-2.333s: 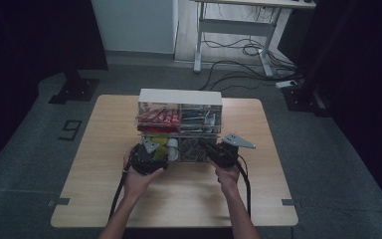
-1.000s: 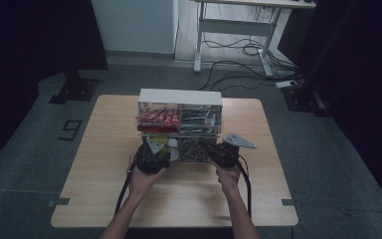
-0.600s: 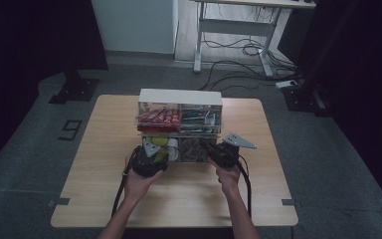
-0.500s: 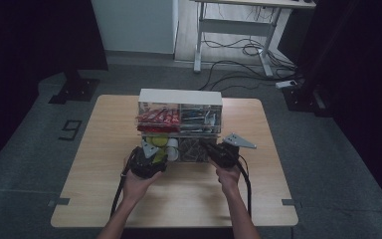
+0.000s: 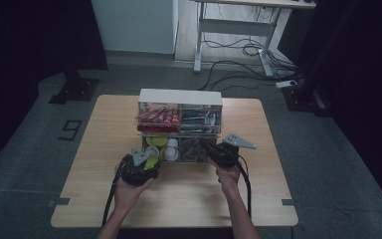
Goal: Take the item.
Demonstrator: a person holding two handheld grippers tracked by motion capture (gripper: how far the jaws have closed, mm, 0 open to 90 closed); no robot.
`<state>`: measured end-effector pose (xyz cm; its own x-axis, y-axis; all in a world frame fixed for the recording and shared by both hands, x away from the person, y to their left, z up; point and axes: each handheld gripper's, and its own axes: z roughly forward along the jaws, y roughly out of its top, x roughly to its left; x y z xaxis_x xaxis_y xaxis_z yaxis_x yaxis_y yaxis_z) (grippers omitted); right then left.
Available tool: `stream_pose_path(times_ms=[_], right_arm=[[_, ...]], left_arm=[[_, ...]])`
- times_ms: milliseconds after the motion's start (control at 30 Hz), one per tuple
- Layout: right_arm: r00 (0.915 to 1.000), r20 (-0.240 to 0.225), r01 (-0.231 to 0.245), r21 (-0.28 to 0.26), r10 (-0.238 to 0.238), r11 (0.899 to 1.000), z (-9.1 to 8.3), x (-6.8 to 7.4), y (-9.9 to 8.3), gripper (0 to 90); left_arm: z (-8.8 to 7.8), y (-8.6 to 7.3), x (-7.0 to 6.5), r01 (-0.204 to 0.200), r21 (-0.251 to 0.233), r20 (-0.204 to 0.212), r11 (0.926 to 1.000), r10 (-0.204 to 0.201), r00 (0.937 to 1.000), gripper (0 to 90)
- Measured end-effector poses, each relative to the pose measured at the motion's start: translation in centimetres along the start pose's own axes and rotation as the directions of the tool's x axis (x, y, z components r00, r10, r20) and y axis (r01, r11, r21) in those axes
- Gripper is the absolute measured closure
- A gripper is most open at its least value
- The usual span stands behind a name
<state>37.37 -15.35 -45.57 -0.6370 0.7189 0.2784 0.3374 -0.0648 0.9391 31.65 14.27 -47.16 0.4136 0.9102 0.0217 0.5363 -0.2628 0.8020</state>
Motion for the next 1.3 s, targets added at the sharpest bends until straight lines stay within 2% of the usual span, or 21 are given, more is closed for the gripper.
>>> stream_pose_path(times_ms=[267, 633, 767, 933, 1300], right_arm=[[1.0, 0.002, 0.001, -0.001, -0.001, 1.0, 0.0, 0.0, 0.0, 88.8], [1.0, 0.006, 0.001, 0.004, -0.001, 1.0, 0.1, 0.0, -0.1, 88.8], [1.0, 0.008, 0.002, 0.004, -0.002, 1.0, 0.1, 0.0, -0.1, 88.8], [1.0, 0.009, 0.002, 0.005, -0.002, 1.0, 0.1, 0.0, -0.2, 88.8], [0.9999, 0.017, 0.004, 0.005, -0.004, 1.0, 0.2, 0.0, -0.3, 88.7]], left_arm=[[-0.6, -1.1, 0.0, 0.009, -0.008, 0.0, 0.9999, -0.009, 1.0, 38.2], [-1.7, -3.0, 1.0, 0.056, -0.014, -0.018, 0.9983, -0.056, 0.9983, 38.2], [-2.0, -4.1, 1.4, 0.083, -0.006, -0.017, 0.9965, -0.083, 0.9964, 38.2], [-1.8, -4.8, 1.5, 0.08, 0.014, -0.016, 0.9967, -0.08, 0.9967, 38.2], [-1.1, -6.7, 2.3, 0.102, 0.08, -0.025, 0.9915, -0.101, 0.9946, 38.1]])
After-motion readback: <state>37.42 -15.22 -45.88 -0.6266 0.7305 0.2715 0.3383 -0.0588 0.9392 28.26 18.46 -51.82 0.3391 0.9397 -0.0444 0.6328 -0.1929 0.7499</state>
